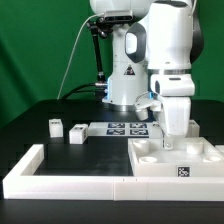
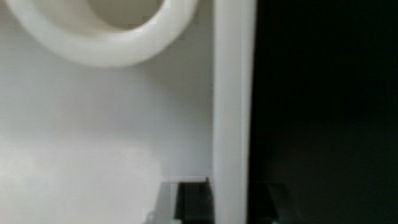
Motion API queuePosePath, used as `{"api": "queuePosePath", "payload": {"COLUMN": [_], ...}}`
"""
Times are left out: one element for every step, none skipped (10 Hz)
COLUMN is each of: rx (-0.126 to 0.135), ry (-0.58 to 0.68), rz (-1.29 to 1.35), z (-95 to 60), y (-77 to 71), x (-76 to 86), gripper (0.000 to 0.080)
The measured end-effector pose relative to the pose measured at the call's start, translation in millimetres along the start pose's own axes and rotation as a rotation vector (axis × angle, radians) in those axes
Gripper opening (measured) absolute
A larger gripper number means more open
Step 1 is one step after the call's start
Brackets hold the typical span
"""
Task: Assemble one leg
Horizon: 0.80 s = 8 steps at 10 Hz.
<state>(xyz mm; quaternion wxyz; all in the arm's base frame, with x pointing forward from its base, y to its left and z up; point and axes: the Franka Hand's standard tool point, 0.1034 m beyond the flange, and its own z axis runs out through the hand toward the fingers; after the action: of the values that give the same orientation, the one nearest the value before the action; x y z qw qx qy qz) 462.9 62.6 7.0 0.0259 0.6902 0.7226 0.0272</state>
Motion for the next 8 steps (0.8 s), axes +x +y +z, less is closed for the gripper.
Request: {"api": "queuePosePath", "payload": {"rx": [-0.004, -0.007, -0.004, -0.001, 0.001, 0.009, 0.012, 0.012], "ry": [0.000, 0.000, -0.004, -0.005, -0.006, -0.009, -0.013, -0.014], "rz": [0.015, 0.035, 0.042, 0.046, 0.053, 0.050, 0.049, 0.050], "z": [0.1, 0.3, 0.3, 0.3, 0.7, 0.7, 0.8, 1.3], "y": [3.6, 7.4, 12.2, 15.3, 18.0, 21.1, 24.3, 26.4], "x": [-0.2, -0.3, 1.4, 3.4, 5.1, 6.5, 6.3, 6.0], "gripper": [0.0052, 0.0052, 0.0052, 0.0052, 0.0052, 0.0052, 0.0052, 0.0052]}}
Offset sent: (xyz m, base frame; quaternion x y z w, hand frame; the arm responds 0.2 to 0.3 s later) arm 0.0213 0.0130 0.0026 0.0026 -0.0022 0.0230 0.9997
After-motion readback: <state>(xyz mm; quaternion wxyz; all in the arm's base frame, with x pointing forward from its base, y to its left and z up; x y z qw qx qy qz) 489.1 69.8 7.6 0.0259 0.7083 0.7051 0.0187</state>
